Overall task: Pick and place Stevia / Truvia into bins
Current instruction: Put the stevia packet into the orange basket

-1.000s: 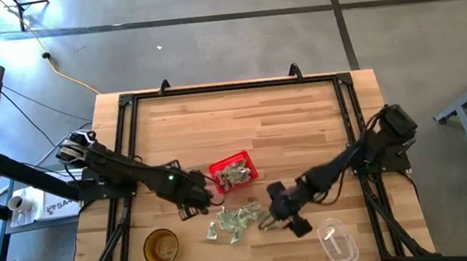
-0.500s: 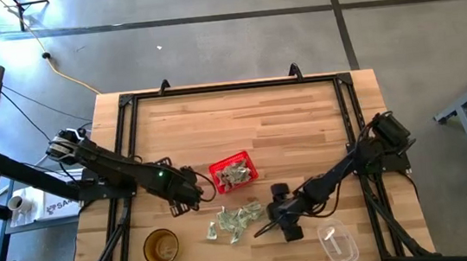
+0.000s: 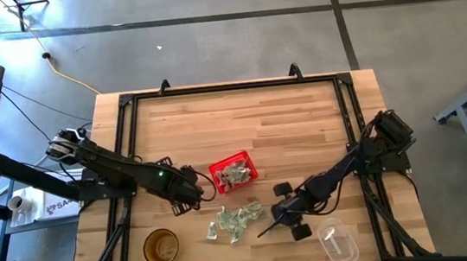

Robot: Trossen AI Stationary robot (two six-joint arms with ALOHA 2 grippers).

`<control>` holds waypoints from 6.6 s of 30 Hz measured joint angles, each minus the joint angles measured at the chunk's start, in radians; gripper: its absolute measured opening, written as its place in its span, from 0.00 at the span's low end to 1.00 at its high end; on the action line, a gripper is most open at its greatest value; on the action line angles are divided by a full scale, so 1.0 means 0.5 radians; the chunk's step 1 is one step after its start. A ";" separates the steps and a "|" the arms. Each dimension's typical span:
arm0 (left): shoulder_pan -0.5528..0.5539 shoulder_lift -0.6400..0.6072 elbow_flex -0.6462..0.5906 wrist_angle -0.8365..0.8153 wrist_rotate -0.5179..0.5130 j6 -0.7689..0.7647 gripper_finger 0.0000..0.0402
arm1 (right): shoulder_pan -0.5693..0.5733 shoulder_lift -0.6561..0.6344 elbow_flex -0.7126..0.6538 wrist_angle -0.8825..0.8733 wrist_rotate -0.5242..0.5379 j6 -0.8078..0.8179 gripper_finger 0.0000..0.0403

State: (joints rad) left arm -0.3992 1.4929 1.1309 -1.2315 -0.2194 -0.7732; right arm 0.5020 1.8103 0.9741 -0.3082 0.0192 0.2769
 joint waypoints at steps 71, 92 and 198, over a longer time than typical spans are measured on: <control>0.072 0.002 -0.184 0.458 0.410 -0.211 0.56 | -0.892 0.008 0.408 0.114 0.195 -0.226 0.13; 0.023 0.064 -0.305 1.273 0.571 -1.423 0.56 | -0.900 -0.347 0.410 -0.526 0.379 -0.621 0.73; 0.090 0.094 0.390 -0.228 0.013 -0.171 0.62 | -0.283 0.172 0.060 0.422 0.036 0.025 0.41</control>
State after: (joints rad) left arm -0.3542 1.5398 1.3258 -1.3457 -0.2127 -0.8588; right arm 0.3606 1.8965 1.0042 -0.0975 0.0370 0.2896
